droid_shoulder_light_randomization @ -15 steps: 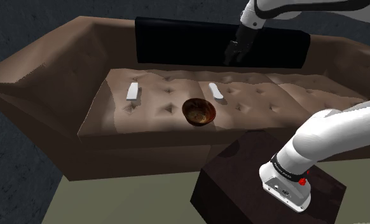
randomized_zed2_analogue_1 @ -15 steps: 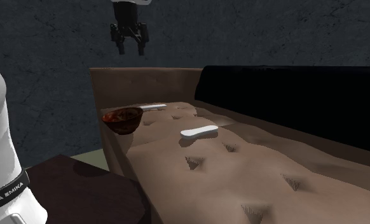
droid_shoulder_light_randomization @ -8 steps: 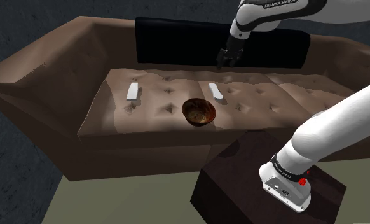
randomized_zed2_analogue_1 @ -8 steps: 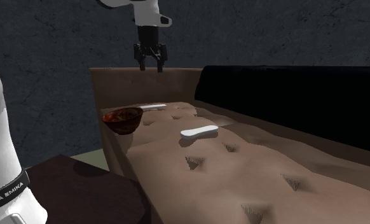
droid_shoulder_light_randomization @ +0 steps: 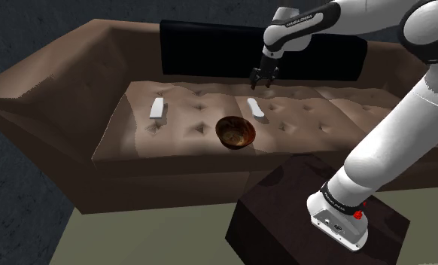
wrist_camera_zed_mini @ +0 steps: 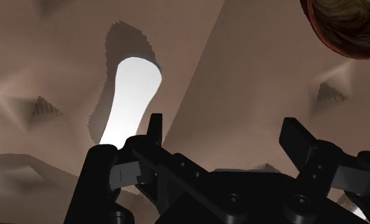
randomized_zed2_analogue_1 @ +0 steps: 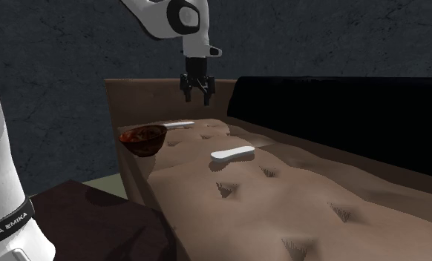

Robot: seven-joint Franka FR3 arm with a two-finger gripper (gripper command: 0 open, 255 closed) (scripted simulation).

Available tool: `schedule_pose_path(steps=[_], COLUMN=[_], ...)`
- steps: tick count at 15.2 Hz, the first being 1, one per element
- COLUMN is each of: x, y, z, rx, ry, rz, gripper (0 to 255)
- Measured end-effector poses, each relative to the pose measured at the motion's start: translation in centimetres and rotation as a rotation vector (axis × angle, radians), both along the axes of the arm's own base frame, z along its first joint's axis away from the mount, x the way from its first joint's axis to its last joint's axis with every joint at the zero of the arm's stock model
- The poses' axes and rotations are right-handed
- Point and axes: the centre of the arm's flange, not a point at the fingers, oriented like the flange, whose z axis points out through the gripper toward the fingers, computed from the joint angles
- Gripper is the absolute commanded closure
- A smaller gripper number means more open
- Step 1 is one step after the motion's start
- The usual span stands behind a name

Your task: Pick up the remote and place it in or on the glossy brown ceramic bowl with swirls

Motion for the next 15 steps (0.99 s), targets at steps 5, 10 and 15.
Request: schedule_pose_path(steps=[5,10,15], x=[3.4,6.2,8.9], y=[-3.8,-7.2,-11.3], z=[-4.7,-9.6,-14.5], rx=[0.001,0.003,0.005], ry=[0.028,0.056,0.085], rz=[-0.074,-0.147,-0.220], gripper=[0,0,0])
